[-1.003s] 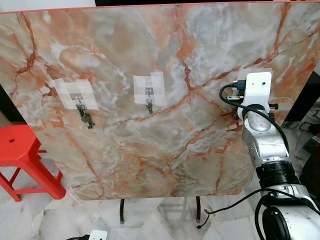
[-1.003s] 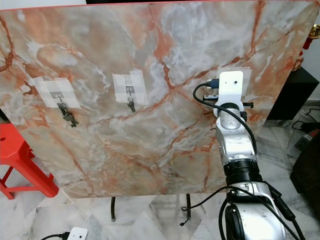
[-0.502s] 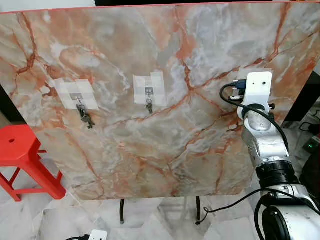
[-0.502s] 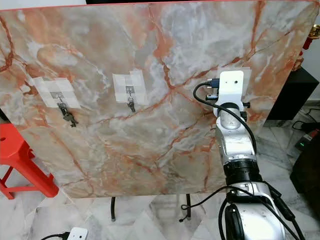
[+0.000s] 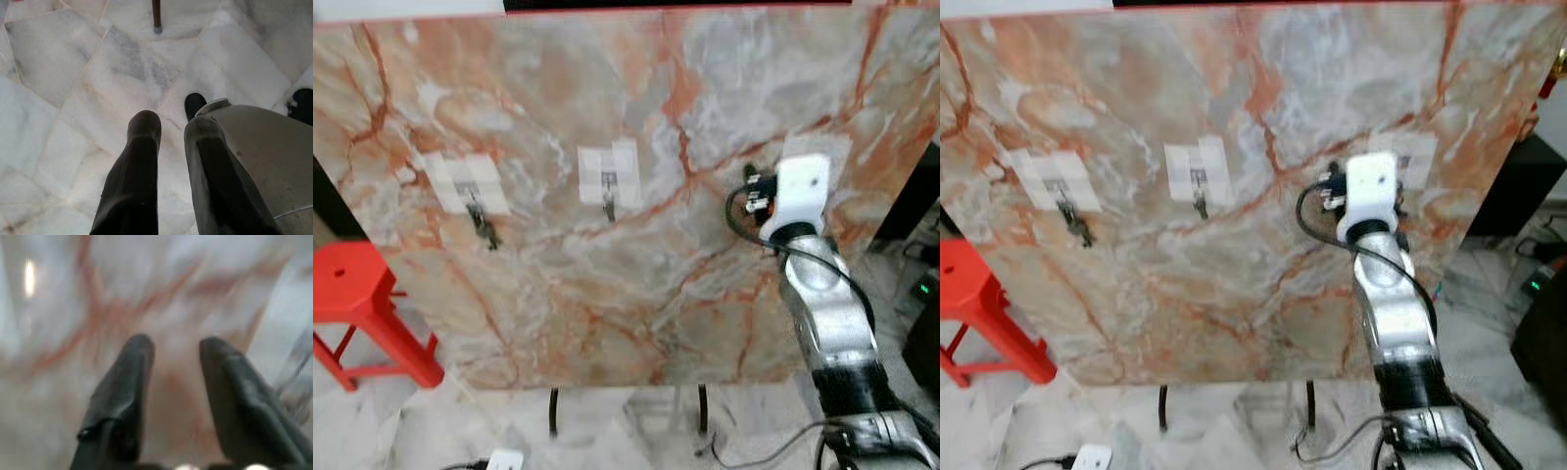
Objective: Hang keys on a hook
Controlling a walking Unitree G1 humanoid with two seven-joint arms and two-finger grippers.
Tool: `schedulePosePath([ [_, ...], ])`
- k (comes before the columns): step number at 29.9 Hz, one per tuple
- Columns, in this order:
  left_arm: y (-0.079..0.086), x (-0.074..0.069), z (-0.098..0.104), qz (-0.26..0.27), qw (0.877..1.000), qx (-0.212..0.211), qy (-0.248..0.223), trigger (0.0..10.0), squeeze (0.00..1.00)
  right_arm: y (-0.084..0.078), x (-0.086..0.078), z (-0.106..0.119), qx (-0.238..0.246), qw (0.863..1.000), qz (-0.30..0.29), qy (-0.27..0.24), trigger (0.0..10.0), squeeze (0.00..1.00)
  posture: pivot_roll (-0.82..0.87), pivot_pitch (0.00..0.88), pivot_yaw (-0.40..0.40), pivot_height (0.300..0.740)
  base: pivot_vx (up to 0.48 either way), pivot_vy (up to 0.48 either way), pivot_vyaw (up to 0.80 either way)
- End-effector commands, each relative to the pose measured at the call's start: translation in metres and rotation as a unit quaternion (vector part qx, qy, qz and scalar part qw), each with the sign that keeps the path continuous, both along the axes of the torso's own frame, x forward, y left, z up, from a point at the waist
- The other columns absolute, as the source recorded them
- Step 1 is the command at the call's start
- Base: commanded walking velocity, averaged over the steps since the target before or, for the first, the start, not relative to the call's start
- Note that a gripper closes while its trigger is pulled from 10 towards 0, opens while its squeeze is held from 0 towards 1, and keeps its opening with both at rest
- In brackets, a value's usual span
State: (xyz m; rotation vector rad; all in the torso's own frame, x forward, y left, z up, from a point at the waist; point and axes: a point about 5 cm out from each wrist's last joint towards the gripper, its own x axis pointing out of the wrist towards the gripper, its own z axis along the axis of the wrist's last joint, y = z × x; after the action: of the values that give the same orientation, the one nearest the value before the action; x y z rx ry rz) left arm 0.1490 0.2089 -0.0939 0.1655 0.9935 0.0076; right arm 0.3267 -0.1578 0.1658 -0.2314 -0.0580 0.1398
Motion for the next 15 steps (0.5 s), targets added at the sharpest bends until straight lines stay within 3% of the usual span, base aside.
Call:
schedulePosePath([
  [1,0.002,-0.005,-0.002,0.003,1.0,0.002,0.008,10.0,0.0,0.001,-0.006,-0.005,-0.002,1.0,0.012,0.018,10.0,0.0,-0.06,0.0,0.007,0.74,0.0,0.0,0.0],
  [2,0.002,-0.005,-0.002,0.003,1.0,0.002,0.008,10.0,0.0,-0.007,-0.016,-0.026,-0.009,0.998,0.002,0.062,10.0,0.0,-0.06,0.0,0.008,0.74,0.0,0.0,0.0],
  [4,0.002,-0.004,-0.001,0.002,1.0,0.002,0.008,10.0,0.0,-0.012,-0.022,-0.042,-0.013,0.995,-0.006,0.101,10.0,0.0,-0.06,0.0,0.009,0.74,0.0,0.0,0.0],
  [5,0.002,-0.004,-0.001,0.001,1.0,0.003,0.008,10.0,0.0,-0.024,-0.031,-0.071,-0.013,0.987,-0.028,0.16,10.0,0.0,-0.06,0.0,0.006,0.74,0.0,0.0,0.0],
  [8,0.002,-0.003,-0.001,0.002,1.0,0.003,0.007,10.0,0.0,-0.04,-0.044,-0.111,-0.012,0.969,-0.067,0.236,10.0,0.0,-0.06,0.0,0.002,0.74,0.0,0.0,0.0],
  [12,0.002,-0.003,-0.001,0.003,1.0,0.003,0.006,10.0,0.0,-0.043,-0.057,-0.147,0.001,0.945,-0.082,0.315,10.0,0.0,-0.05,0.0,-0.002,0.74,0.0,0.0,0.0],
  [13,0.002,-0.003,-0.001,0.003,1.0,0.003,0.006,10.0,0.0,-0.043,-0.057,-0.147,0.001,0.945,-0.082,0.315,10.0,0.0,-0.05,0.0,-0.002,0.74,0.0,0.0,0.0],
  [15,0.002,-0.002,-0.001,0.004,1.0,0.003,0.006,10.0,0.0,-0.042,-0.068,-0.176,0.012,0.926,-0.099,0.364,10.0,0.0,-0.05,0.0,-0.002,0.74,0.0,0.0,0.0],
])
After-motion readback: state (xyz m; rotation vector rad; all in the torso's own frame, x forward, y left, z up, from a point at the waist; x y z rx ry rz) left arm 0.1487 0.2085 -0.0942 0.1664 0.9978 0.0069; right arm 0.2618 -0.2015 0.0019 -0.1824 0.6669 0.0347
